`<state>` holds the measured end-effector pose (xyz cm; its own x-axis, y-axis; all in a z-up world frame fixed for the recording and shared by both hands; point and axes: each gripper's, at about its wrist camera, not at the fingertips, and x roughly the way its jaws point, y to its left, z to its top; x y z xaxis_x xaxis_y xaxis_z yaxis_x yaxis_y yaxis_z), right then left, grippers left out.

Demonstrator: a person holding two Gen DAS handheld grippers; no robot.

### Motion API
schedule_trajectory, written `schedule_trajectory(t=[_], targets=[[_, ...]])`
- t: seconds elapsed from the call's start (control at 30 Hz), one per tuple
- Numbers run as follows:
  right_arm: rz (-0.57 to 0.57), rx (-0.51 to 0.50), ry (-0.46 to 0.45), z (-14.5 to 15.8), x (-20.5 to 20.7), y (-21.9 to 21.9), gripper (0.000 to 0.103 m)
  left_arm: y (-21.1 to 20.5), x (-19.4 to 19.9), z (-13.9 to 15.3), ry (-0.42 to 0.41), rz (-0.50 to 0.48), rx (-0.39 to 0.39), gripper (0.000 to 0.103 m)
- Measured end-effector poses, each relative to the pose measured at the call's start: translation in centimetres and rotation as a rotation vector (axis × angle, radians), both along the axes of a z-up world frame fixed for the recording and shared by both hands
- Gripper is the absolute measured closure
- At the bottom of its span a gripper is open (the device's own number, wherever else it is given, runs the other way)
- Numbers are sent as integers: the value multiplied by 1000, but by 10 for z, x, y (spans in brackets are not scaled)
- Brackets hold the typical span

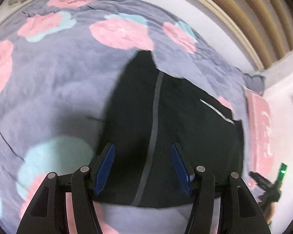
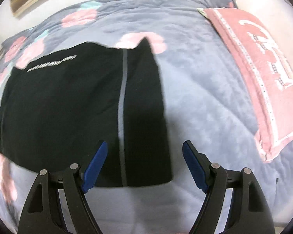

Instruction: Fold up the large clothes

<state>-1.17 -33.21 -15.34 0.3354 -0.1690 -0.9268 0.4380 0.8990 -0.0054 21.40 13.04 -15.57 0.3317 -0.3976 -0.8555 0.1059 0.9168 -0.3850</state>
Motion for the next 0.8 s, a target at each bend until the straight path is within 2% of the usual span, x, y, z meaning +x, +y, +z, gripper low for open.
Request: schedule_trajectory(t=[0.07, 0.17, 0.3, 0.47, 0.67, 0.8], targets=[[-23, 22, -7, 0, 5, -16, 22, 3, 17, -7, 6, 3, 24, 42], [-40, 56, -19, -5, 20, -35, 22, 5, 42, -18, 33, 14, 16, 42], [-48, 133, -37, -19, 45, -57, 22, 13, 75, -36, 69, 21, -40, 42], [-35, 222, -46, -42, 77, -74, 22, 8, 107, -60, 133, -18, -110, 42], [-20, 316, -61, -67, 104, -90, 22, -4, 120, -90, 214, -64, -179, 42], [5, 436, -68, -87, 113, -93, 22, -13, 121, -111, 259, -93, -200, 42]])
